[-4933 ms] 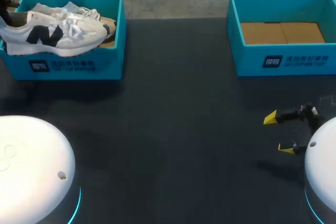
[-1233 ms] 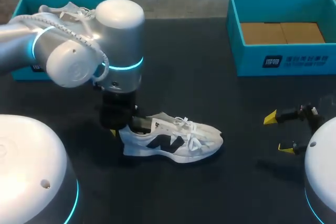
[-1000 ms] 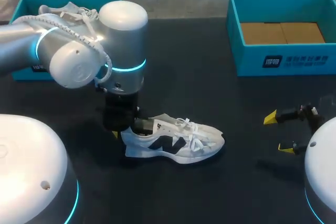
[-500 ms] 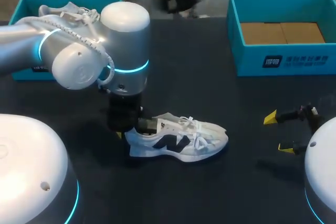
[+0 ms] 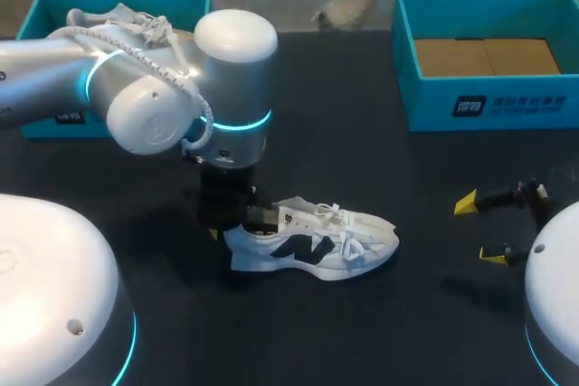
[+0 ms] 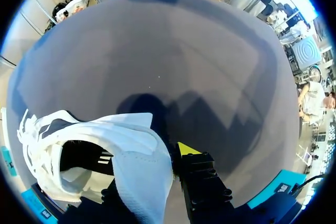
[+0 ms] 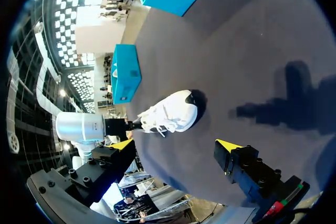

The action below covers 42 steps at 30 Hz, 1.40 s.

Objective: Take the shoe out of the shoebox, open the shoe tongue, remove and reinsert the insole, then place the shoe into the shoebox

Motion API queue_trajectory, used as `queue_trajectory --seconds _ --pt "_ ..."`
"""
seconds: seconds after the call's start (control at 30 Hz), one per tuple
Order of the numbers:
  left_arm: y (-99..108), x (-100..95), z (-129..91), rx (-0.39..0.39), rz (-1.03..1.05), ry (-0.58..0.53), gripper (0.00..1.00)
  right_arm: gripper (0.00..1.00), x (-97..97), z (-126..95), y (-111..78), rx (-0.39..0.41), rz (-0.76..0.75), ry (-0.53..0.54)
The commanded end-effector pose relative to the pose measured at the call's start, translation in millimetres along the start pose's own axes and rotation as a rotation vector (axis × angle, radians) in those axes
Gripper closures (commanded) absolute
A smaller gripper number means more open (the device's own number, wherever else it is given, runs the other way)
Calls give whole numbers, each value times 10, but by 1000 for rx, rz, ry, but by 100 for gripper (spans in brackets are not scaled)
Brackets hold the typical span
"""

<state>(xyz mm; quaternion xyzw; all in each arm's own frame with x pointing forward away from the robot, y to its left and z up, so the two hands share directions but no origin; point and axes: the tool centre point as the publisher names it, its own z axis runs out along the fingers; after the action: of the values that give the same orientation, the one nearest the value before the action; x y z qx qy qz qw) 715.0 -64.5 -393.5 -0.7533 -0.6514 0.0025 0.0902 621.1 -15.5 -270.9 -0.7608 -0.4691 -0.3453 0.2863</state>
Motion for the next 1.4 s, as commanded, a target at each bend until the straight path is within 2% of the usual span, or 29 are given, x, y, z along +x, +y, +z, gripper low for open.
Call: queue_trajectory --seconds 0.03,0.27,0.37,0.4,0.43,0.77,1.03,1.27,1.4 --pt "27 -53 54 -2 1 11 100 0 -1 -9 -24 -4 -1 0" --pt "21 -45 95 -10 12 12 100 0 -1 -9 -24 -4 -1 0" --pt "11 -29 73 -28 28 -3 45 0 -1 -9 -24 -4 -1 0" --pt "6 -21 59 -32 32 -8 7 0 -1 -9 -24 -4 -1 0" --pt "0 -12 44 -38 33 -10 0 0 -1 -9 -24 -4 -1 0" --pt "-91 98 -242 -67 61 -105 0 0 -1 -9 -24 -4 -1 0" --pt "-166 182 -582 -98 70 -195 0 0 -1 -9 -24 -4 -1 0" --pt "-198 232 -824 -71 37 -288 0 0 -1 -9 -24 -4 -1 0" --pt "-193 280 -928 -24 -42 -344 0 0 -1 -9 -24 -4 -1 0"
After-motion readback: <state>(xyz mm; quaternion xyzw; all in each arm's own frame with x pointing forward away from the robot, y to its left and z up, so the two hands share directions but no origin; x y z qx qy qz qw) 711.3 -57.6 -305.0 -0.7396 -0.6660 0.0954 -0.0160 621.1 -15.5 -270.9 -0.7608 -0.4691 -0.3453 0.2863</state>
